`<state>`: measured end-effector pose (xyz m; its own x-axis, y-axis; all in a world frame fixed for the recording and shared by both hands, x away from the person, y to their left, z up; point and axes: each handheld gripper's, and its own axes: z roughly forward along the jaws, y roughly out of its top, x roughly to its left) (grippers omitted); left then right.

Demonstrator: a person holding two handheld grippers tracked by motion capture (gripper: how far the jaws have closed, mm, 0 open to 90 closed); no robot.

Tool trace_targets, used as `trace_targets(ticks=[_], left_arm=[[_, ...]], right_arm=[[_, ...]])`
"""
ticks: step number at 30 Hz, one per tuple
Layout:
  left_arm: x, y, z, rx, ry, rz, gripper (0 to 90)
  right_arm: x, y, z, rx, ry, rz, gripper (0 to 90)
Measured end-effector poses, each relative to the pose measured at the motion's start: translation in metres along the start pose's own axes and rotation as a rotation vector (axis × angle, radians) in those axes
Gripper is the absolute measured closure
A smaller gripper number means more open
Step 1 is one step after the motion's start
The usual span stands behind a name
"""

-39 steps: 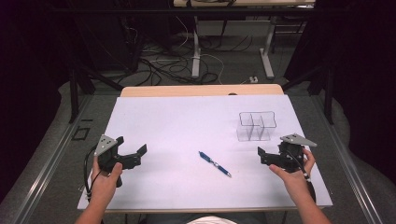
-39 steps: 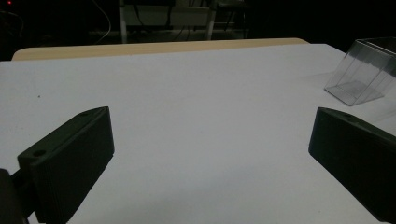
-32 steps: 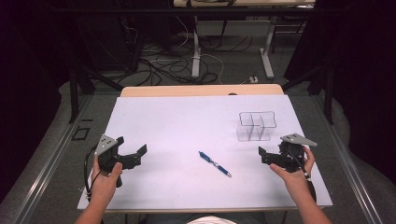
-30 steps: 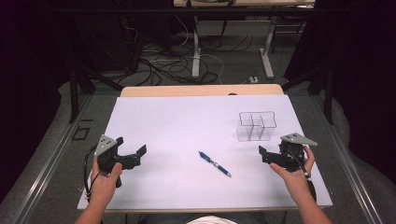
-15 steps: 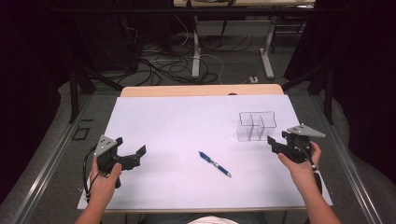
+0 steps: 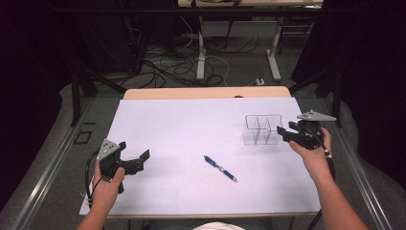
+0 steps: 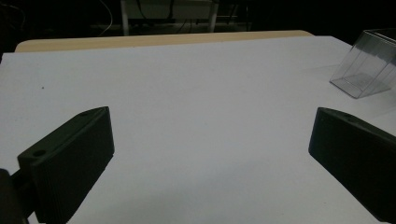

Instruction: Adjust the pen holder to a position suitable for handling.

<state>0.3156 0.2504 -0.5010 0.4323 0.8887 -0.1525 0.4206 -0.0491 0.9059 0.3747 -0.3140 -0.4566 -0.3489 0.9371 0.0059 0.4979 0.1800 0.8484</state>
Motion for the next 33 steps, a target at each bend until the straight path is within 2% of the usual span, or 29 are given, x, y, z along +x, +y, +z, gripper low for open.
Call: trace_targets(ticks=[3, 4, 7, 9, 13, 16, 24, 27, 33], left_arm=[[0.000, 0.000, 0.000, 0.003, 0.000, 0.002, 0.0], [0.000, 0.000, 0.000, 0.003, -0.001, 0.001, 0.0], [0.000, 0.000, 0.000, 0.005, -0.001, 0.002, 0.0], [0.000, -0.001, 0.001, 0.010, -0.002, 0.002, 0.0], [-0.001, -0.001, 0.002, 0.019, -0.007, 0.004, 0.0], [-0.001, -0.002, 0.003, 0.024, -0.011, 0.010, 0.0], [-0.001, -0.002, 0.003, 0.032, -0.014, 0.015, 0.0], [-0.001, -0.002, 0.003, 0.035, -0.015, 0.014, 0.0], [0.000, -0.003, 0.004, 0.042, -0.015, 0.016, 0.0]], right_arm=[[-0.003, 0.005, 0.002, -0.003, -0.005, 0.002, 46.3], [-0.008, 0.009, 0.003, 0.007, -0.021, 0.005, 46.8], [-0.017, 0.013, 0.009, -0.022, -0.004, 0.007, 53.0], [-0.023, 0.015, 0.011, -0.021, 0.008, 0.003, 54.9], [-0.032, 0.017, 0.017, -0.007, -0.006, 0.009, 56.0], [-0.042, 0.017, 0.025, 0.038, -0.011, 0.008, 58.9], [-0.055, 0.012, 0.038, 0.078, -0.034, 0.034, 68.2], [-0.062, 0.008, 0.048, 0.107, -0.020, 0.061, 74.5], [-0.062, 0.001, 0.061, 0.160, 0.005, 0.083, 84.4]])
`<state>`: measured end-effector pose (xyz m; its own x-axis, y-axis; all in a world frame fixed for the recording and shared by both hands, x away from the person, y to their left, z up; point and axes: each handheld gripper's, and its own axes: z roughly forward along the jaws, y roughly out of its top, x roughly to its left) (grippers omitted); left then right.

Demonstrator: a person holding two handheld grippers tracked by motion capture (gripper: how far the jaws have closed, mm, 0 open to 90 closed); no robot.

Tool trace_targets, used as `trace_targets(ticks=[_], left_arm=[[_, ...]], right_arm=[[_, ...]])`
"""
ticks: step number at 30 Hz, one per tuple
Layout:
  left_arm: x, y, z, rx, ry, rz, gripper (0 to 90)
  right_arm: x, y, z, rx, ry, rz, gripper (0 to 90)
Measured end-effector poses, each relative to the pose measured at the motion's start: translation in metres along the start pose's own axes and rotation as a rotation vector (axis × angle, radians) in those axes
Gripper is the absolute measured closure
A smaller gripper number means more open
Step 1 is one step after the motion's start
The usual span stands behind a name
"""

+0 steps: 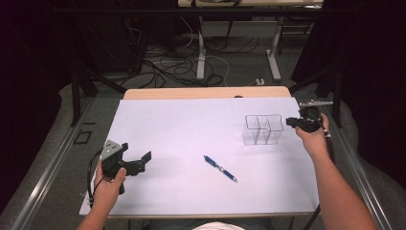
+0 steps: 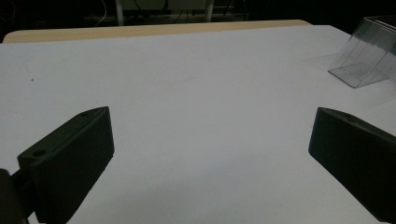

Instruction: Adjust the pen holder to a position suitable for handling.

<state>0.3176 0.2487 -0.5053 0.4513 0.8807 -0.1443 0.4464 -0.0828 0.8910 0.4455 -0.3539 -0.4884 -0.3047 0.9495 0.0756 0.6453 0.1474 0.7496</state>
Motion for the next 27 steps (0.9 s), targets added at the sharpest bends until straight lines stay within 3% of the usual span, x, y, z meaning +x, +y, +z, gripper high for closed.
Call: trace_targets(ticks=[7, 20, 27], left_arm=[[0.000, -0.001, 0.001, 0.009, -0.002, 0.003, 0.0], [0.000, -0.001, 0.000, 0.011, -0.003, -0.002, 0.0], [0.000, -0.001, 0.001, 0.016, -0.006, 0.001, 0.0]], right_arm=[[0.000, -0.003, 0.010, 0.060, 0.039, 0.051, 90.0], [0.004, -0.006, 0.019, 0.104, 0.095, 0.097, 90.0], [0.003, -0.008, 0.020, 0.105, 0.099, 0.113, 90.0]])
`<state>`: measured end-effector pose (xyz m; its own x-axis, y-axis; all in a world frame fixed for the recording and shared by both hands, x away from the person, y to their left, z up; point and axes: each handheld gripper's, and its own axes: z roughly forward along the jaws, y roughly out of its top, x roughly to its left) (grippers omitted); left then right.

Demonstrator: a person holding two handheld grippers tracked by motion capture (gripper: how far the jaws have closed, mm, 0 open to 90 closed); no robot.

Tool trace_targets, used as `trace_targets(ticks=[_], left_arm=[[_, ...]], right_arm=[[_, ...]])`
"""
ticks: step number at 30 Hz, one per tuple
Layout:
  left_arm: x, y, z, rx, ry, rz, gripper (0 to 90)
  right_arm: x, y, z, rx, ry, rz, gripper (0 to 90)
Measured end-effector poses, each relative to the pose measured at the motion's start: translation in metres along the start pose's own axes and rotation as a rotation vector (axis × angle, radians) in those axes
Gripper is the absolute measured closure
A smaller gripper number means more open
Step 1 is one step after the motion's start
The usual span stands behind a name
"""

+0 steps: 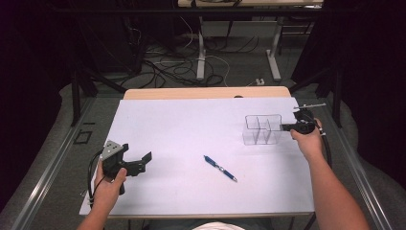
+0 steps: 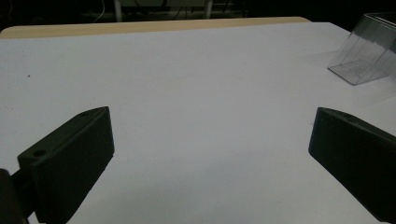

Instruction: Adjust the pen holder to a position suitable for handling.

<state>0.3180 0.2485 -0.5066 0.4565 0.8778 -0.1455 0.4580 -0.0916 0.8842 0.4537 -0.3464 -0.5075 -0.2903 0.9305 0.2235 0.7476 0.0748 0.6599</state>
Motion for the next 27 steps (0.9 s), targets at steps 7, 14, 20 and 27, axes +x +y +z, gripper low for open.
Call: trace_targets(ticks=[7, 14, 20, 27], left_arm=[[-0.001, 0.000, 0.000, 0.000, 0.000, 0.001, 0.1], [-0.001, 0.000, 0.001, 0.004, -0.002, 0.001, 0.0], [-0.002, -0.001, 0.001, 0.011, -0.006, -0.001, 0.0], [-0.002, -0.001, 0.001, 0.009, -0.006, -0.001, 0.0]], right_arm=[[0.005, 0.000, 0.002, 0.007, 0.012, -0.008, 90.0], [0.015, 0.001, 0.007, 0.004, 0.027, -0.028, 90.0], [0.025, 0.002, 0.012, -0.004, 0.048, -0.035, 90.0], [0.040, 0.002, 0.018, -0.007, 0.077, -0.044, 90.0]])
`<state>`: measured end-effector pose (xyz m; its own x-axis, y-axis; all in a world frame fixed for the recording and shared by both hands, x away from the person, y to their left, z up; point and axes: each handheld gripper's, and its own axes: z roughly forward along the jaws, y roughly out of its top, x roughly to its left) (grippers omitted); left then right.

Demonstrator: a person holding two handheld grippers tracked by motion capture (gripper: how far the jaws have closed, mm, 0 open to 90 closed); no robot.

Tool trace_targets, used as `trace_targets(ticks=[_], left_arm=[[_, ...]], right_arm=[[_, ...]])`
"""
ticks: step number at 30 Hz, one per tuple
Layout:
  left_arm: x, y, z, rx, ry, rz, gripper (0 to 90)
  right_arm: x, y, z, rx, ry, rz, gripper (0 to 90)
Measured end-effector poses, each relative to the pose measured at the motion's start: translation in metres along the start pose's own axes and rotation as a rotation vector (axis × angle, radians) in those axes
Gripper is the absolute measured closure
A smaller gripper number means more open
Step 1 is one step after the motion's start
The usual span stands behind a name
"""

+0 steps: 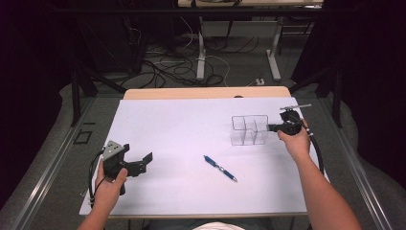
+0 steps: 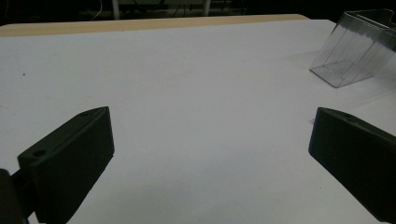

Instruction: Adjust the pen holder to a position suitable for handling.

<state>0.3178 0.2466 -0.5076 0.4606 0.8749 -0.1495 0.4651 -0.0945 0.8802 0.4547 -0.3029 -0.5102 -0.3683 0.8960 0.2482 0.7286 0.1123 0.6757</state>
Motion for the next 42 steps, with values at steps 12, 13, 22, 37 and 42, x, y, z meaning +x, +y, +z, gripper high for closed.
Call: trace_targets(ticks=[12, 13, 22, 37, 42], left_arm=[[0.000, 0.000, 0.000, -0.007, 0.000, 0.004, 0.1], [0.000, 0.000, 0.000, -0.007, -0.001, 0.004, 0.1], [0.000, 0.001, -0.001, -0.009, 0.001, 0.004, 0.1], [0.000, 0.001, -0.001, -0.010, 0.000, 0.004, 0.1], [0.000, 0.001, 0.000, -0.013, 0.000, 0.001, 0.1]], right_arm=[[0.034, 0.002, 0.017, -0.013, 0.059, 0.012, 90.0], [0.037, 0.002, 0.018, -0.014, 0.060, 0.014, 90.0], [0.060, 0.002, 0.027, -0.007, 0.081, 0.042, 90.0], [0.098, 0.001, 0.040, 0.007, 0.114, 0.049, 90.0], [0.109, 0.002, 0.047, -0.005, 0.132, 0.049, 90.0]])
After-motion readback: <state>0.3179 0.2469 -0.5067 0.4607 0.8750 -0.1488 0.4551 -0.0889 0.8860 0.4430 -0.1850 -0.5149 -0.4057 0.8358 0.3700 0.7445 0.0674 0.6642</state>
